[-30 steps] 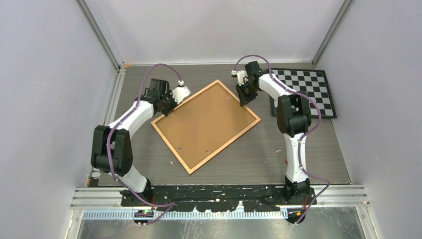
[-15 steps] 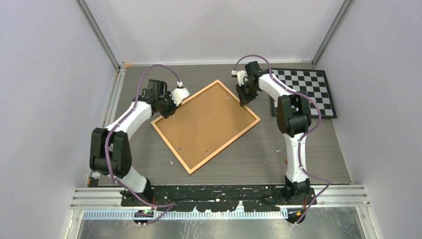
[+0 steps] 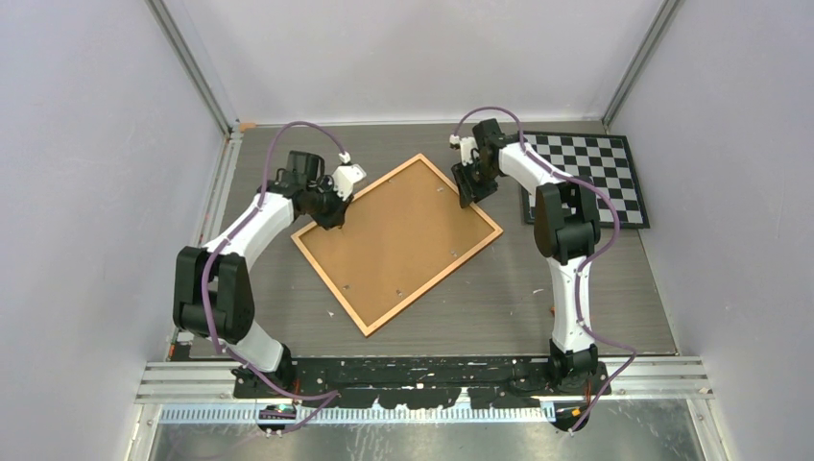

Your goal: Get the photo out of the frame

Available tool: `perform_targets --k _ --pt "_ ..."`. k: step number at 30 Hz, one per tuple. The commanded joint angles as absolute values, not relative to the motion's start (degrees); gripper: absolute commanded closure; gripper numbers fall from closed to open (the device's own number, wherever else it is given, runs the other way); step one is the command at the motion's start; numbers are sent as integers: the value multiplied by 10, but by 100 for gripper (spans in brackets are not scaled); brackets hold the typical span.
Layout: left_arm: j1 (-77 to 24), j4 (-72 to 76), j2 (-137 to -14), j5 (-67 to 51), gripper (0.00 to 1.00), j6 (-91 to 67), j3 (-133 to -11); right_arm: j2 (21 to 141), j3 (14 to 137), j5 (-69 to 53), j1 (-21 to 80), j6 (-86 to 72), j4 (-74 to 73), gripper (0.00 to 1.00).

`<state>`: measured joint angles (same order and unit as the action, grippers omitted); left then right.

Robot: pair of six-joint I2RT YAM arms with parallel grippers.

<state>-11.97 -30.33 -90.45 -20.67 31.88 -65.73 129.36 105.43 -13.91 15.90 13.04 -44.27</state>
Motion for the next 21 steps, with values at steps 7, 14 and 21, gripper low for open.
perform_targets --k 7,14,21 --pt "-93 -307 -896 -230 100 217 -706 1174 1001 -130 138 26 -471 46" --pt "-86 -310 -888 -226 100 187 -720 1088 887 -83 124 -51 -471 46" --pt "-85 -296 -873 -178 100 173 -715 942 714 -142 61 -188 -411 34"
